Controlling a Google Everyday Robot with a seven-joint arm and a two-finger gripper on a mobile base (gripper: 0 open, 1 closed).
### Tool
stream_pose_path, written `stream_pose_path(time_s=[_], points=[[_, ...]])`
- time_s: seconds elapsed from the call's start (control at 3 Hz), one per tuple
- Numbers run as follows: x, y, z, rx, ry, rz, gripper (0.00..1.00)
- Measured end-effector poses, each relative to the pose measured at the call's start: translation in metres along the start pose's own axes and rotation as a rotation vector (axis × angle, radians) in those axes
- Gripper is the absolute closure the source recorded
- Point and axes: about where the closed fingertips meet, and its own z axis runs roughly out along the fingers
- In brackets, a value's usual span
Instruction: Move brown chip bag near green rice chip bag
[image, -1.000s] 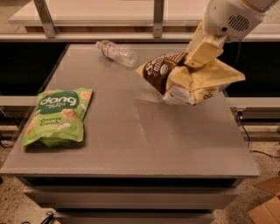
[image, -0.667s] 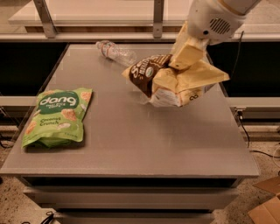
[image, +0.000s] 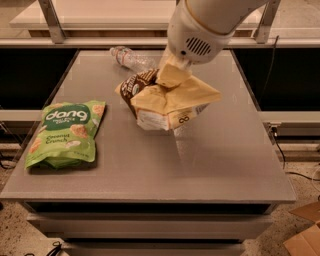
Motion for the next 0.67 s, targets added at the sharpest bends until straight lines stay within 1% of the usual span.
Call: stream_pose_path(time_s=[0.33, 0.67], points=[[-0.022, 0.015, 0.012, 0.056, 0.005, 0.044, 1.0], [-0.041, 0.026, 0.024, 0.078, -0.001, 0.082, 1.0]])
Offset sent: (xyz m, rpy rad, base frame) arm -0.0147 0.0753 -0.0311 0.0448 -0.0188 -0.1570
